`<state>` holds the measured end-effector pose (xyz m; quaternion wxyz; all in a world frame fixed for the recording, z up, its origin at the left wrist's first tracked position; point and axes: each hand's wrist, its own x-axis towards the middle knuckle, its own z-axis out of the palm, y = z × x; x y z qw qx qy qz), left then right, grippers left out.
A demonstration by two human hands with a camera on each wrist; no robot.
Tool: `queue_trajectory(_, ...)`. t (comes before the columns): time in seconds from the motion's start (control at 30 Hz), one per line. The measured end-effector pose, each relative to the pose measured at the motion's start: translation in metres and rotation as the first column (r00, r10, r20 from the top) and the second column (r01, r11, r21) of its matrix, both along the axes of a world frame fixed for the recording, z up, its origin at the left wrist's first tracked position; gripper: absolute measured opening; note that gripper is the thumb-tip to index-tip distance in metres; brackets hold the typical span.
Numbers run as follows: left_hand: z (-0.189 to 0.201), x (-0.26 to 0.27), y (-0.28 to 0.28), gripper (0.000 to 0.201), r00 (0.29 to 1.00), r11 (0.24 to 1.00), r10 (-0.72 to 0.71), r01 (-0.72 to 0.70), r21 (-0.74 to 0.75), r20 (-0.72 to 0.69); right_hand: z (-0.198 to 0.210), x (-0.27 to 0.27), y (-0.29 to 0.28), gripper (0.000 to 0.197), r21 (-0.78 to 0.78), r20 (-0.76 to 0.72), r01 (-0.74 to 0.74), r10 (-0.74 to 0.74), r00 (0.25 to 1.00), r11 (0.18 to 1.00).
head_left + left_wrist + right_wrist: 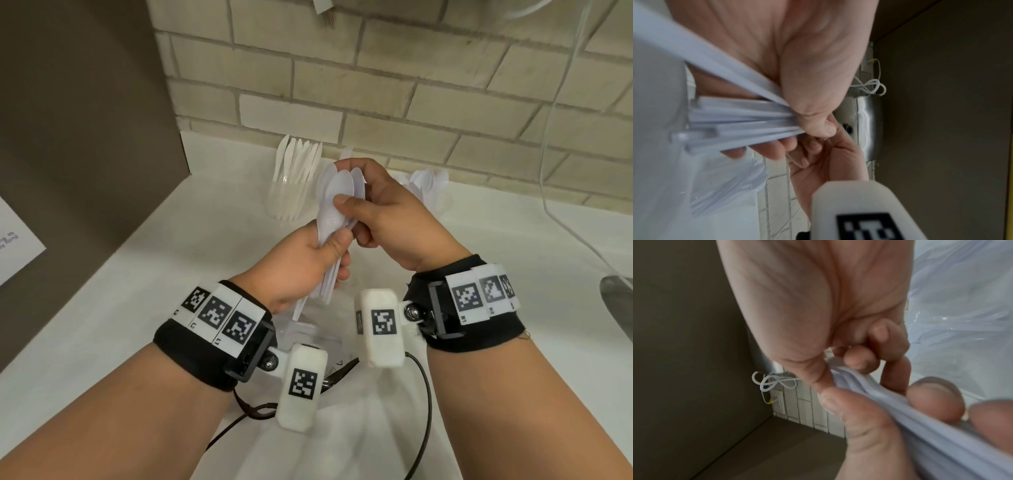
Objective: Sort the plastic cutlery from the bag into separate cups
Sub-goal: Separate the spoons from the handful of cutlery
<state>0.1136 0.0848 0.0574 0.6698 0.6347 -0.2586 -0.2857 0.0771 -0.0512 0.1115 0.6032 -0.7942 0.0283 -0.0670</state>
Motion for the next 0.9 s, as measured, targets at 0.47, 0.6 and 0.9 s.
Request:
queue_trajectory(0.47, 0.002, -0.005, -0.006, 0.037, 0.998, 0.999, -0.001, -0.002, 0.046, 0.060, -0.007, -0.001, -0.001, 0.031, 0.081, -0.068, 0.053, -0.047, 0.997, 0.995)
queue_trajectory(0.6, 0.005, -0.006, -0.008, 0.028, 0.999, 0.999, 0.003, -0.004, 0.049, 0.039, -0.007, -0.003, 0.001, 0.030, 0.107, -0.069, 0.055, -0.048, 0.996, 0.993)
queue_trajectory(0.9, 0.009, -0.005, -0.009, 0.024, 0.975, 0.973, -0.007, -0.045, 0.227, 0.223, -0.012, -0.004, -0.003, 0.046, -0.269, -0.005, 0.067, -0.072, 0.997, 0.961)
